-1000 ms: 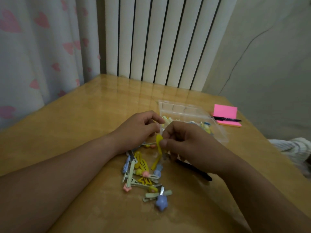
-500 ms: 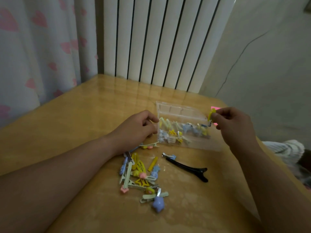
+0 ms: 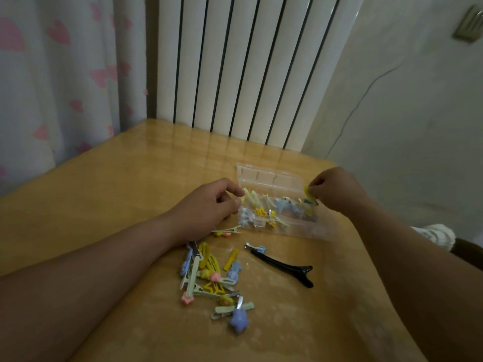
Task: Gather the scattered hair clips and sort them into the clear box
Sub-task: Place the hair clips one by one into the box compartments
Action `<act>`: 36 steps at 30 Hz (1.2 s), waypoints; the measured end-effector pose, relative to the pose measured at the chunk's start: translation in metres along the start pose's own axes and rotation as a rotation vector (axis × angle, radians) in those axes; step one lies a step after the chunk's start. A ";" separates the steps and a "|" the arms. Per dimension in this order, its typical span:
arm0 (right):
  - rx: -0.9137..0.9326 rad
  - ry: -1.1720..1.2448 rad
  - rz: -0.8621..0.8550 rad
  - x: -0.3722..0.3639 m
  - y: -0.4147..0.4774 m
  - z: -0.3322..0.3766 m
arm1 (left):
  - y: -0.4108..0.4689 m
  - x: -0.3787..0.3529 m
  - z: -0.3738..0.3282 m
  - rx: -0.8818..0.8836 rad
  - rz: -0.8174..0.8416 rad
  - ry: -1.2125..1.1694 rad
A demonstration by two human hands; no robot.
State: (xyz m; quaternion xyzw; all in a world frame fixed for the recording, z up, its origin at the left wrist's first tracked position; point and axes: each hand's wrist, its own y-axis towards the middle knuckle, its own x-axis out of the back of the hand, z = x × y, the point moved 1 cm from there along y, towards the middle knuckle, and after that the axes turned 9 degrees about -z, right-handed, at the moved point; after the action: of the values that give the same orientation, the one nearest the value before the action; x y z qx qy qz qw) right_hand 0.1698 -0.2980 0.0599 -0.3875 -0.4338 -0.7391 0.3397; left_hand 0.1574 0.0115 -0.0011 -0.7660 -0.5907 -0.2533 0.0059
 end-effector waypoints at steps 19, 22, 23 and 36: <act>0.040 0.010 -0.104 -0.003 -0.023 -0.016 | 0.000 -0.001 -0.001 0.006 -0.005 0.018; 0.082 0.157 -0.228 0.007 -0.044 -0.006 | 0.000 0.000 -0.001 0.001 -0.002 0.017; 0.105 0.217 -0.247 0.010 -0.054 0.000 | -0.001 0.000 -0.002 -0.001 -0.002 0.019; 0.477 0.389 -0.091 0.000 -0.123 0.052 | 0.001 0.001 0.000 0.051 -0.028 -0.053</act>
State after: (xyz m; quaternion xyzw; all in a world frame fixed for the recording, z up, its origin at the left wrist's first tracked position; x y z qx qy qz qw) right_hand 0.0814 -0.2026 0.0298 -0.1284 -0.5389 -0.6910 0.4644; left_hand 0.1587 0.0119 -0.0009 -0.7637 -0.6077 -0.2178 0.0064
